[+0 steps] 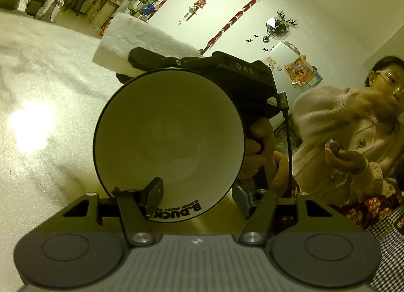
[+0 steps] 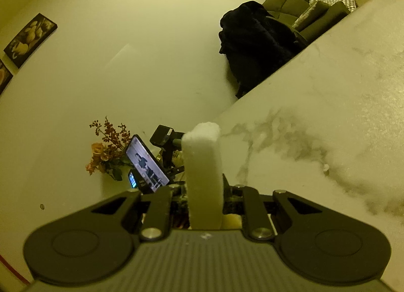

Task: Clean bowl
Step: 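Rub the white sponge along the yellow bowl's outer rim with the right tool, then move the sponge around the bowl rim toward its outer wall with the right tool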

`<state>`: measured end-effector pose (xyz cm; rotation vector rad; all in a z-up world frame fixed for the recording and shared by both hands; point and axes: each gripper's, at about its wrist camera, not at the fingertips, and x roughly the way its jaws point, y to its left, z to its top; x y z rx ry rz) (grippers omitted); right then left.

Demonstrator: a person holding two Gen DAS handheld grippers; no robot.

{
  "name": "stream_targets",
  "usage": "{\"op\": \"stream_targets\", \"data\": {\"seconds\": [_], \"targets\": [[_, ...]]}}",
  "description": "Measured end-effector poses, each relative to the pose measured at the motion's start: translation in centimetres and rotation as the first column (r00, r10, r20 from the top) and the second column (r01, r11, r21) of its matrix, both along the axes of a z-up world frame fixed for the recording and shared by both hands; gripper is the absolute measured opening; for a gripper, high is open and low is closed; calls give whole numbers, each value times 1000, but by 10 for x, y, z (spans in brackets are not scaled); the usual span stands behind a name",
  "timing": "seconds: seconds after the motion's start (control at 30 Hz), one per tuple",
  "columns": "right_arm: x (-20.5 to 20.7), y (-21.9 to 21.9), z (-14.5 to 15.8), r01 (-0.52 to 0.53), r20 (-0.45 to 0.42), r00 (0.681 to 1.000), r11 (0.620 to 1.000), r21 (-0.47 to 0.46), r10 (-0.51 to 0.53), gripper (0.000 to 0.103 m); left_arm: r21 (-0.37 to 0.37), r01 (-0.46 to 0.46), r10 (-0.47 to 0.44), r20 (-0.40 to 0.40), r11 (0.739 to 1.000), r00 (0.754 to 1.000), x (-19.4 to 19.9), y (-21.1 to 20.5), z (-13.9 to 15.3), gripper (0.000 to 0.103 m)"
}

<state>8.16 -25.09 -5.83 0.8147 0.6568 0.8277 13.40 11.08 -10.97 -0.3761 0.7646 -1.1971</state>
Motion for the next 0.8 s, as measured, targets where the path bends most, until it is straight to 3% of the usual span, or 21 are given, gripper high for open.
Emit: {"op": "stream_targets", "data": {"seconds": [0.17,0.43,0.6,0.8], "targets": [[-2,2,1,-10,9,1000,1000,-7,10,19,-50,-14,16,40,999,999,-6,-5,17,60],[-4,3,4,-16,25,1000,1000,-9,16,19,92,-83,78,60,992,995,-7,-41,12,47],[-4,1,2,-16,20,1000,1000,6,16,19,131,-99,84,118,986,989,-16,-45,11,41],[-6,0,7,-21,35,999,1000,16,20,19,124,-71,59,100,990,993,-19,-32,7,42]]}}
